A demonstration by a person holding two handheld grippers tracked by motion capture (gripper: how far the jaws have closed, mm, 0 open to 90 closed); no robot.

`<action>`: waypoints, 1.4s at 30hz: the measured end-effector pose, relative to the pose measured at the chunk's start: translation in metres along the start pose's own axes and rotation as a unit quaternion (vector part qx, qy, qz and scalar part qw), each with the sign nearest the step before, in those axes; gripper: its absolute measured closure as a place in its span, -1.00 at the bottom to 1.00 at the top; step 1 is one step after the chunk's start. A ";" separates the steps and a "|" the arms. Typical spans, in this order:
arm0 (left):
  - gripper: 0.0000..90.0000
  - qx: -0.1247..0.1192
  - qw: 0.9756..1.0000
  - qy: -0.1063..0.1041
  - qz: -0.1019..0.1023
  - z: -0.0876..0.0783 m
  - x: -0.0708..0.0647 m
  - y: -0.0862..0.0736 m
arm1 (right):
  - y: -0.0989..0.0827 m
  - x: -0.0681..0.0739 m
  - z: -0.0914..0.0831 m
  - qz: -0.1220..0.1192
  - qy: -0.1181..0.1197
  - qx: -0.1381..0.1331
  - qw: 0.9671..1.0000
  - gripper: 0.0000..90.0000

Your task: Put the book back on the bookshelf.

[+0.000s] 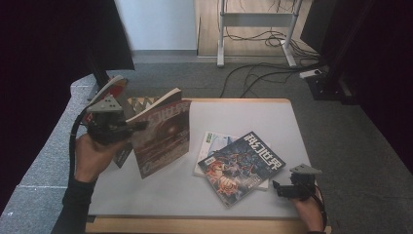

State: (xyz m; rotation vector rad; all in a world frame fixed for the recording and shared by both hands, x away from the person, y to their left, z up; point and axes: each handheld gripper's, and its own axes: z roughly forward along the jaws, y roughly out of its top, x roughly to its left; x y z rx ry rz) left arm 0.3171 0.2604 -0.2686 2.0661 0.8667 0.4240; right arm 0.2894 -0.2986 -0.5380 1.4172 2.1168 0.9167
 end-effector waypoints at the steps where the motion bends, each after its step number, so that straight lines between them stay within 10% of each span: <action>1: 0.87 0.001 1.000 0.004 -0.003 -0.002 0.002 -0.002 | 0.000 0.000 0.000 0.000 0.000 0.000 1.000 -0.99; 20: 0.87 0.016 0.994 0.091 -0.065 -0.036 0.042 -0.035 | 0.000 0.000 0.000 -0.001 0.000 0.000 1.000 -0.99; 42: 0.87 0.004 0.984 0.143 -0.110 0.007 0.073 -0.025 | 0.000 0.000 0.000 -0.001 0.001 0.000 1.000 -0.99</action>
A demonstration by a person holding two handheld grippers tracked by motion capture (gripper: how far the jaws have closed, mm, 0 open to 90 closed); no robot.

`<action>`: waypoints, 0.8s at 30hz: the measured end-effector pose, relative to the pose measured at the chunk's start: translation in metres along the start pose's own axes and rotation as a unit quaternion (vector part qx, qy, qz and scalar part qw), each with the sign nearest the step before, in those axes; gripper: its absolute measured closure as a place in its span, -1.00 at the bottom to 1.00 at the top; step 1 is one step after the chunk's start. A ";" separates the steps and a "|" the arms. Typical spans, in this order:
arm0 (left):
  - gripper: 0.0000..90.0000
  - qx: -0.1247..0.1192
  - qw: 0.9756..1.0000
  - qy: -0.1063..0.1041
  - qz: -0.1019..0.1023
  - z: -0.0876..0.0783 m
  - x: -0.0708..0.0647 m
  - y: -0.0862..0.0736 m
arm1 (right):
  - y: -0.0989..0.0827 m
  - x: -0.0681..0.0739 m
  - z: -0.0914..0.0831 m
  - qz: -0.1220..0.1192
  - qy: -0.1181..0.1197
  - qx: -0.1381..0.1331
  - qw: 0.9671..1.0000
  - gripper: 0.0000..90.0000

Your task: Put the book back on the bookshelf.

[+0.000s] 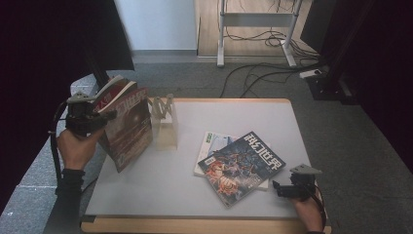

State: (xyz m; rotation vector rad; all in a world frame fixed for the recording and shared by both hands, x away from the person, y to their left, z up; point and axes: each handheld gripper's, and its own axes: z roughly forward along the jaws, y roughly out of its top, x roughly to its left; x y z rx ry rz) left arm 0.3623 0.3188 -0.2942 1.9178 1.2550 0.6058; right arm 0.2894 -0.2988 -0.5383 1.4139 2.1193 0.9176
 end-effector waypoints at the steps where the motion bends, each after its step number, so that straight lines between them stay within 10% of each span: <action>1: 0.87 -0.002 1.000 -0.001 -0.001 0.003 0.000 0.001 | 0.000 0.000 0.000 0.000 0.000 0.000 1.000 -0.99; 15: 0.87 -0.032 0.999 0.014 -0.005 0.037 0.000 0.007 | 0.000 0.000 0.000 0.001 0.000 0.000 1.000 -0.99; 24: 0.83 0.017 1.000 -0.013 -0.006 0.030 0.007 0.000 | 0.000 0.000 0.000 0.000 0.000 0.000 1.000 -0.99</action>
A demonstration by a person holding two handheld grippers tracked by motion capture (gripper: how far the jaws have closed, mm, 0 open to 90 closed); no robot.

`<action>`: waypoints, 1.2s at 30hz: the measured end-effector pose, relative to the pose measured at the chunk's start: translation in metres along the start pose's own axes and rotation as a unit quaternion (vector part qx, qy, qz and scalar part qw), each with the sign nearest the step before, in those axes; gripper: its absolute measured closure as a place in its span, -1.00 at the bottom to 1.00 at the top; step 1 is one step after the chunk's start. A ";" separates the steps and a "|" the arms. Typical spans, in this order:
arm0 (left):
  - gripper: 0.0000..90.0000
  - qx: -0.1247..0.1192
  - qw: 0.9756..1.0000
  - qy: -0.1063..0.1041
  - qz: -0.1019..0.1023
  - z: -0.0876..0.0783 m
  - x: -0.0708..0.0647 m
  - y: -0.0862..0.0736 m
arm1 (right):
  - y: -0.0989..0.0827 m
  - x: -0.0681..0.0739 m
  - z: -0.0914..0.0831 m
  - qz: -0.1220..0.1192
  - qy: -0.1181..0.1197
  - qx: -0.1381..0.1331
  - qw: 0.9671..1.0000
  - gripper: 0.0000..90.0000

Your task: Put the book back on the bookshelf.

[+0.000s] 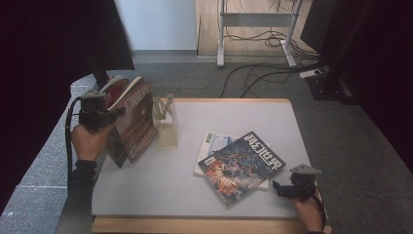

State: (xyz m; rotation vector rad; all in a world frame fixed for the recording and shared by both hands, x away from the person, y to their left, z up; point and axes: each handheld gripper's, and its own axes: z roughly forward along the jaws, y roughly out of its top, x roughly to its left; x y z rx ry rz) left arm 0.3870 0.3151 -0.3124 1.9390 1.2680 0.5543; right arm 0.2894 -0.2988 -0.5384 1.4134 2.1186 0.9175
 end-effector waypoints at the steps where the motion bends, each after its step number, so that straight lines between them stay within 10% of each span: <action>1: 0.82 0.006 1.000 -0.002 -0.001 0.000 0.000 -0.001 | 0.000 0.000 0.000 0.000 0.000 0.000 1.000 -0.99; 6: 0.86 0.014 1.000 -0.008 -0.008 -0.001 0.001 -0.002 | 0.000 0.000 0.000 0.000 -0.001 0.000 1.000 -0.99; 18: 0.87 -0.054 0.998 0.011 -0.028 0.001 0.001 0.005 | 0.000 0.000 0.000 0.001 0.000 0.000 1.000 -0.99; 36: 0.62 -0.047 0.998 0.036 -0.028 0.009 0.004 -0.010 | 0.000 0.000 0.000 0.001 0.000 -0.001 1.000 -0.99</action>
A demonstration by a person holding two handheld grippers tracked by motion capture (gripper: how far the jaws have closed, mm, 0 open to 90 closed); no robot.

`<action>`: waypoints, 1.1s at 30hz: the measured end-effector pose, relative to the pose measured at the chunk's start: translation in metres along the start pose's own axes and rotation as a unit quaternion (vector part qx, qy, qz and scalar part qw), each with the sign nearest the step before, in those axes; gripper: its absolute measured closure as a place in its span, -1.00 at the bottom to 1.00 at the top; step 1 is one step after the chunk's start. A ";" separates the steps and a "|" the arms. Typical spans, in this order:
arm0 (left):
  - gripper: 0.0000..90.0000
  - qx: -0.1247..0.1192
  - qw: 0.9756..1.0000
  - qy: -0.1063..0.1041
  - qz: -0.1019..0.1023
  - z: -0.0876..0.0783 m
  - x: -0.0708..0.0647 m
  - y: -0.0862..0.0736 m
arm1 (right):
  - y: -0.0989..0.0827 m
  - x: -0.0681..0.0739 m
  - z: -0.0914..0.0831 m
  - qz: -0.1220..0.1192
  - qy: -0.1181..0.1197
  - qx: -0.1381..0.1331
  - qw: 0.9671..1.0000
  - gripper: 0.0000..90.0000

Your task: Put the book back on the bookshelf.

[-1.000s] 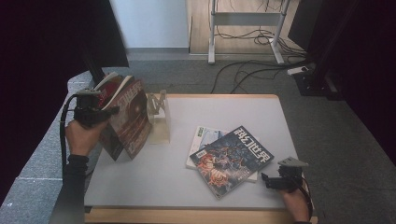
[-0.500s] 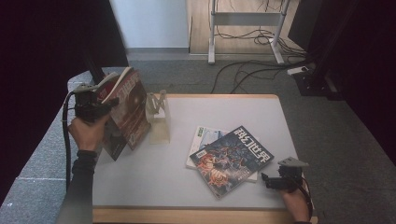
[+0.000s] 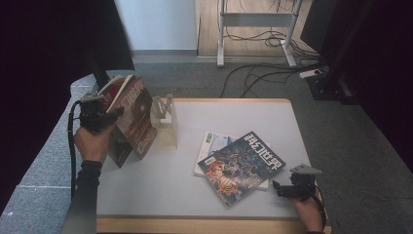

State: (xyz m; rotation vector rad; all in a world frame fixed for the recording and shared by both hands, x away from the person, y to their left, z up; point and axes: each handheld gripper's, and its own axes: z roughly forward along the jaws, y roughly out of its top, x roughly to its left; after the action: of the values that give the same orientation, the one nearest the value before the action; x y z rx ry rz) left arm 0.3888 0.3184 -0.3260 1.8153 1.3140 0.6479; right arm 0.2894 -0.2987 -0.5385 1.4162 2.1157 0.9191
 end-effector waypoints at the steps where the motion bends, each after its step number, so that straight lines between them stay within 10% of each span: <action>1: 0.60 -0.001 1.000 0.000 0.001 -0.002 0.000 0.000 | 0.000 0.000 0.000 0.000 0.000 0.000 1.000 -0.99; 19: -0.14 -0.027 0.998 -0.059 0.026 -0.061 -0.007 -0.016 | 0.000 0.000 0.000 0.000 0.000 0.000 1.000 -0.99; 28: -0.65 -0.025 0.991 -0.115 0.056 -0.076 -0.024 -0.030 | 0.000 0.000 0.000 -0.001 0.000 0.000 1.000 -0.99; 33: -0.78 -0.022 0.983 -0.164 0.074 -0.072 -0.041 -0.034 | 0.000 0.000 0.000 -0.001 0.000 0.001 1.000 -0.99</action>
State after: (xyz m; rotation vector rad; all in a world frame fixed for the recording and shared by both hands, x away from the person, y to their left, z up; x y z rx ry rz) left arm 0.3015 0.3064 -0.3119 1.9009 0.9463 0.4264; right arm 0.2893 -0.2988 -0.5384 1.4135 2.1189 0.9175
